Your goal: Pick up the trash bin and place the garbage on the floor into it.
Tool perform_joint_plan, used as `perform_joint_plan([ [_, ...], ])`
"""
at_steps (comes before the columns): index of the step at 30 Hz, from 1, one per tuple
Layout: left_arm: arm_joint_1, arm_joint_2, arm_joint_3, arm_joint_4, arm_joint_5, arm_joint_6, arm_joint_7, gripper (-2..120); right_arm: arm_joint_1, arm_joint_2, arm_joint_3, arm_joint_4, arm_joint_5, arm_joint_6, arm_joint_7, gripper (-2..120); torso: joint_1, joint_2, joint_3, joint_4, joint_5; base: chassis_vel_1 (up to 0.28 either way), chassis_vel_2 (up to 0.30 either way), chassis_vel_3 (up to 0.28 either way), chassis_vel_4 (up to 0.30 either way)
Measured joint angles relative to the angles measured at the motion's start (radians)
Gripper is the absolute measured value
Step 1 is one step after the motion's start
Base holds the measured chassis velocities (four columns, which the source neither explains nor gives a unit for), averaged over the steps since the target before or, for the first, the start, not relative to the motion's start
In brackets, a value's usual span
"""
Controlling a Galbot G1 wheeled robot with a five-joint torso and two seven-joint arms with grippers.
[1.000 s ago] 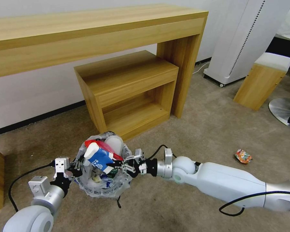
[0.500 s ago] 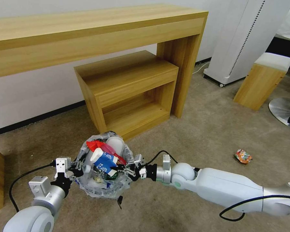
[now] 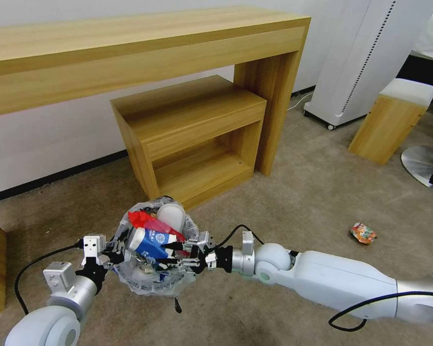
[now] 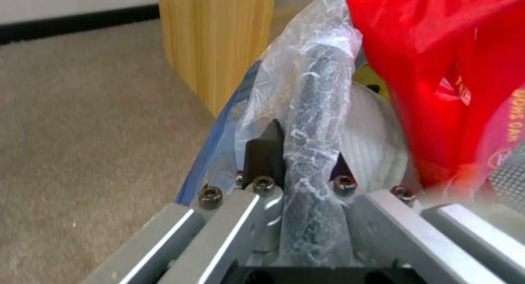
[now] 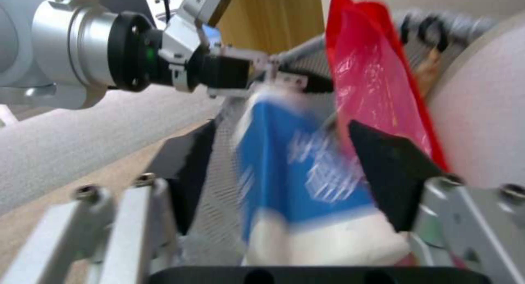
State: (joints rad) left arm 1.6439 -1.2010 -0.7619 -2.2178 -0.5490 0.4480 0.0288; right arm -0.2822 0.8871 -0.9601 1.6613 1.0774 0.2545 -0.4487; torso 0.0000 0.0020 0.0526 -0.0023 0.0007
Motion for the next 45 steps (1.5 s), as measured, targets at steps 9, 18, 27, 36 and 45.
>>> perform_joint_plan([
  [9, 0.019, 0.053, 0.008, 0.011, -0.075, 0.058, -0.025, 3, -0.015, -0.025, 0.032, 0.02, -0.001, 0.004, 0.008, 99, 0.0, 0.0, 0.0, -0.0001, 0.0, 0.0, 0.0, 0.0, 0.0],
  [18, 0.049, 0.12, 0.014, 0.023, -0.143, 0.093, -0.049, 3, -0.078, -0.042, 0.117, 0.039, -0.005, 0.009, 0.014, 100, 0.0, 0.0, 0.0, -0.0001, 0.0001, 0.0, 0.0, 0.0, 0.0],
  [27, 0.002, 0.231, 0.012, 0.046, -0.301, 0.152, -0.114, 3, -0.203, -0.101, 0.349, 0.088, -0.004, 0.002, 0.07, 100, 0.0, 0.0, 0.0, -0.0001, 0.0002, 0.0, 0.0, 0.0, 0.0],
  [36, -0.02, 0.247, 0.026, 0.047, -0.312, 0.151, -0.112, 3, -0.408, -0.194, 0.684, 0.137, -0.061, -0.004, 0.295, 100, 0.0, 0.0, 0.0, -0.0001, 0.0003, 0.0, 0.0, 0.0, 0.0],
  [45, -0.02, 0.233, 0.024, 0.027, -0.298, 0.138, -0.093, 3, -0.69, -0.28, 1.044, 0.156, -0.111, -0.028, 0.459, 100, 0.0, 0.0, 0.0, -0.0002, 0.0005, 0.0, 0.0, 0.0, 0.0],
])
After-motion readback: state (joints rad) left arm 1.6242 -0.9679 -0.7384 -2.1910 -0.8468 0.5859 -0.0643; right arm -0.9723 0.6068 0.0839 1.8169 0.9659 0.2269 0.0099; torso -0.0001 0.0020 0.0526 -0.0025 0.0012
